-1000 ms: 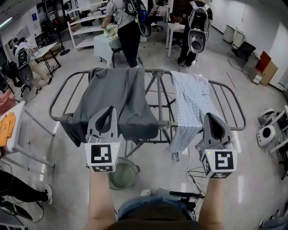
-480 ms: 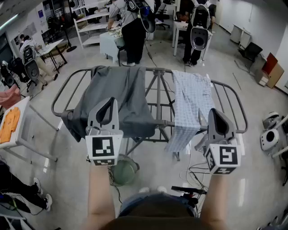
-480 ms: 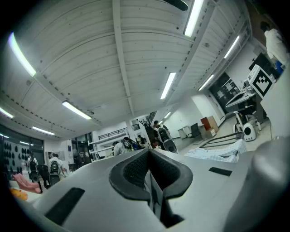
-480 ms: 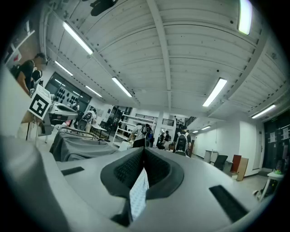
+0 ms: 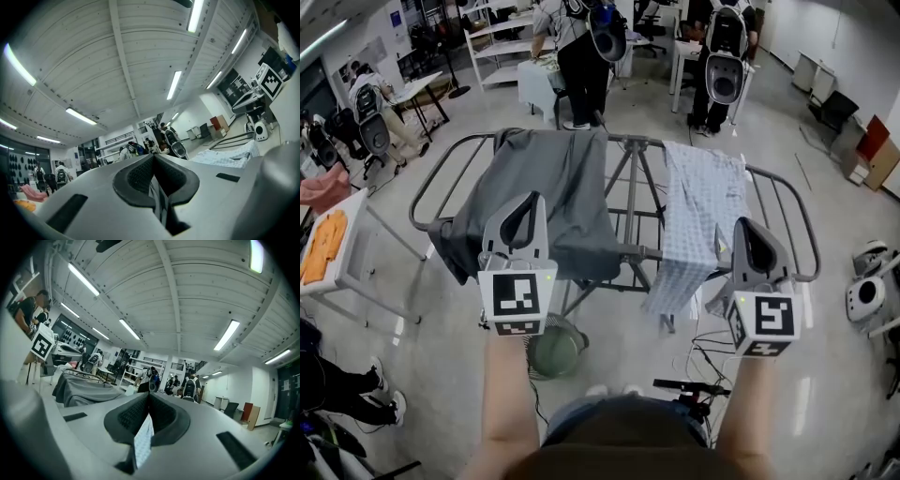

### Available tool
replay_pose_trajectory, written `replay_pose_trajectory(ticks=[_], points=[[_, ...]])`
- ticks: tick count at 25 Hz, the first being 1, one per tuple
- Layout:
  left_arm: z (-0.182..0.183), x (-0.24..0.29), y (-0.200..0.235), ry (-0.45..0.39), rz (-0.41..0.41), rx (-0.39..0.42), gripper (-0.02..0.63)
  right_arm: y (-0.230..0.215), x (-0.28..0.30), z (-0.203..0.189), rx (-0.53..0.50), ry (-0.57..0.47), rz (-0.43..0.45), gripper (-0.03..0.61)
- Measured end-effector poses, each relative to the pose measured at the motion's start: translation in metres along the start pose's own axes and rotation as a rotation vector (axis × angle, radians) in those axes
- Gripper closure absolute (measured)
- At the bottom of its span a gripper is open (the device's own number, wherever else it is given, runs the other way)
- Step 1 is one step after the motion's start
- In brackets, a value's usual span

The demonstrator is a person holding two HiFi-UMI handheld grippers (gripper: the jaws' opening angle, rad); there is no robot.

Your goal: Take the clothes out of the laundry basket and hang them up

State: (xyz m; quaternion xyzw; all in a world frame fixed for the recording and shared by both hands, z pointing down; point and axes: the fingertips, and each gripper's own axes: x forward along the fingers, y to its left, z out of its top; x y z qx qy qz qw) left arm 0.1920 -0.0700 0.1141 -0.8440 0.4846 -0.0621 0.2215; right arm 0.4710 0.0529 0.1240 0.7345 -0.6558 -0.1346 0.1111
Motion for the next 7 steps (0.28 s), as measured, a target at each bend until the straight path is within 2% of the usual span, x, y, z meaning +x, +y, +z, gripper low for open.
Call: replay_pose_trajectory(ticks=[7], points=[[0.001, 0.011, -0.001, 0.007, 0.022, 0.023, 0.611, -0.002, 0.012, -0.011, -0.036, 0.035, 0.017, 0.578]])
